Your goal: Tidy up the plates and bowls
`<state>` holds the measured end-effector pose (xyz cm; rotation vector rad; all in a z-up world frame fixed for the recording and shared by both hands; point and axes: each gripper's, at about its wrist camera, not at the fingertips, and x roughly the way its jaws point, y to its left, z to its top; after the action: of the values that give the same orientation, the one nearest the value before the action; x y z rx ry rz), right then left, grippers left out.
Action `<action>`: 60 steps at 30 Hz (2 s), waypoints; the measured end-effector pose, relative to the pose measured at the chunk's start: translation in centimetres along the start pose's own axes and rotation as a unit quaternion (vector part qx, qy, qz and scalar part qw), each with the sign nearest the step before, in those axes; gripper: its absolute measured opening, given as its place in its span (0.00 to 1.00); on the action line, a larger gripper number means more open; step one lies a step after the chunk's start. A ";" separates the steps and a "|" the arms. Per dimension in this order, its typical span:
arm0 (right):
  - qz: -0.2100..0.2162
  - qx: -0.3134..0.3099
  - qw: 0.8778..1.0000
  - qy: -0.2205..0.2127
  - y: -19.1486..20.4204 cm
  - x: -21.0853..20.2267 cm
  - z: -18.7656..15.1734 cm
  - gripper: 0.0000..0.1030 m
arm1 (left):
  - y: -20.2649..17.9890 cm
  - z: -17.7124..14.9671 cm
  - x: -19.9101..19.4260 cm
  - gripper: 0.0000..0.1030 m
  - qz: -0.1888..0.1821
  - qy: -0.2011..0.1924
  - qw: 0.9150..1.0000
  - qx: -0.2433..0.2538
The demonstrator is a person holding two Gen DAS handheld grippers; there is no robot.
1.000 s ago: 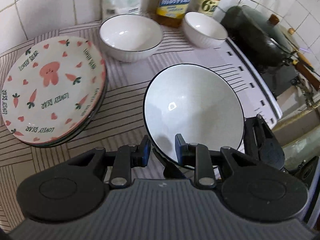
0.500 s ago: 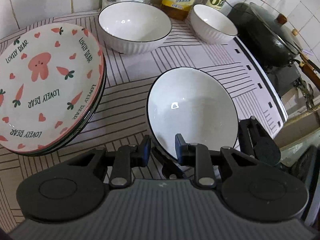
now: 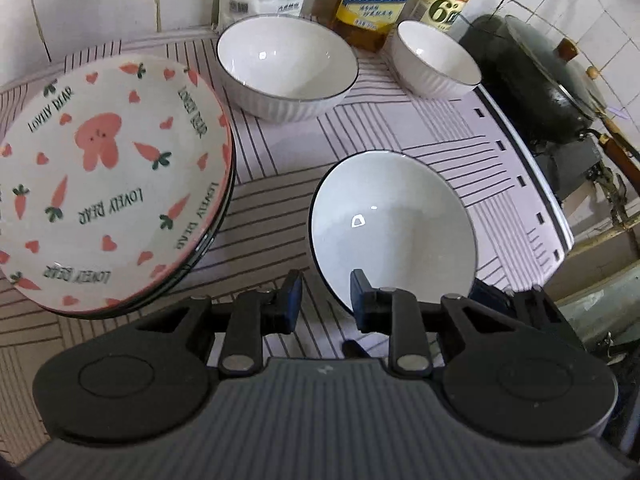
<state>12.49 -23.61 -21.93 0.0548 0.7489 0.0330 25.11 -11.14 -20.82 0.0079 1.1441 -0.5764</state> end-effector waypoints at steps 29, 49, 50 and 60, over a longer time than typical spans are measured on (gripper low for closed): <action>0.102 0.323 0.937 0.080 -7.9 4.8 13.4 0.64 | 2.5 10.1 -2.8 0.50 0.057 -0.109 0.985 0.118; 0.028 0.313 0.945 0.094 -9.2 11.9 14.7 0.16 | 4.1 13.8 4.8 0.29 0.086 -0.083 0.982 0.148; 0.036 0.322 0.941 0.095 -9.5 11.9 14.5 0.17 | 4.0 13.6 4.9 0.25 0.084 -0.082 0.981 0.154; 0.055 0.367 0.921 0.117 -10.3 13.5 13.4 0.34 | 3.9 13.0 5.6 0.11 0.071 -0.073 0.984 0.145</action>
<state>31.66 -33.74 -21.93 0.8235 0.9634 -0.1404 39.57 -14.02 -21.15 0.2914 0.9017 -0.6012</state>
